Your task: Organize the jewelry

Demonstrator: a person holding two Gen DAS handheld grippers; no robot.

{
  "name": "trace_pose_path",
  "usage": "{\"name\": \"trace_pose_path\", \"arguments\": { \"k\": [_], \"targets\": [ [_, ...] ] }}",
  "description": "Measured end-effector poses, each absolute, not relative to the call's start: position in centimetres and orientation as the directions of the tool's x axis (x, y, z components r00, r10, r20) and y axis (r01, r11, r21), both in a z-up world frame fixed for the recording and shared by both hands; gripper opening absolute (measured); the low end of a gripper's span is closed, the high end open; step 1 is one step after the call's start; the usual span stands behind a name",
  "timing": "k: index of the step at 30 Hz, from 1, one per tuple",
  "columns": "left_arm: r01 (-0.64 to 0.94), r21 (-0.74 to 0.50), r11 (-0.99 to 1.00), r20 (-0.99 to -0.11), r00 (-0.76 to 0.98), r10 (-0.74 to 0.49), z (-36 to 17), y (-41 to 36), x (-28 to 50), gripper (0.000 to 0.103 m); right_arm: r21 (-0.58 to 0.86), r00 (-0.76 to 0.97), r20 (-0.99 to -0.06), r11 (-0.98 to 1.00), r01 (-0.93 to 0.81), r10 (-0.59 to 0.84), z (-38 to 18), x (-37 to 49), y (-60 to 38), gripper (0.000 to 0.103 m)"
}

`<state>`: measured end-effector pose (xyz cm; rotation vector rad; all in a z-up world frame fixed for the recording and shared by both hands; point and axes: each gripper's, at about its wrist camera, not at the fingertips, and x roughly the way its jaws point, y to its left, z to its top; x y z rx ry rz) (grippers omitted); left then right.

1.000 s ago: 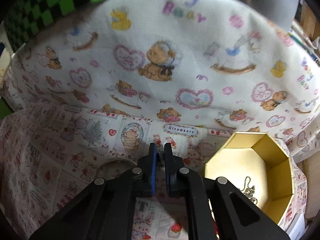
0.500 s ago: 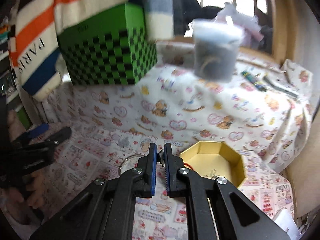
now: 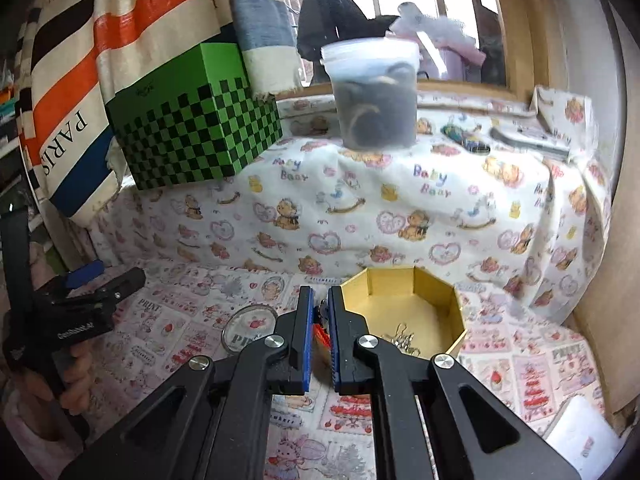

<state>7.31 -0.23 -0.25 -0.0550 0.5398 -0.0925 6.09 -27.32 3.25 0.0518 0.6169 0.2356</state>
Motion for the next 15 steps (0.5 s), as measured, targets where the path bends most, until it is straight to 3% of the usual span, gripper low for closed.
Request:
{"name": "trace_pose_path", "arguments": {
  "k": [10,15],
  "targets": [
    [0.211,-0.087,0.974,-0.569,0.792,-0.222,-0.9,-3.6,7.0,0.102,0.159,0.789,-0.564,0.97,-0.185,0.243,3.0,6.1,-29.1,0.008],
    [0.245,-0.129,0.961,-0.597,0.755,-0.273,0.6,-5.3,7.3,0.095,0.168,0.791,-0.561,0.969,-0.18,0.244,3.2,6.0,-29.4,0.008]
  ]
}}
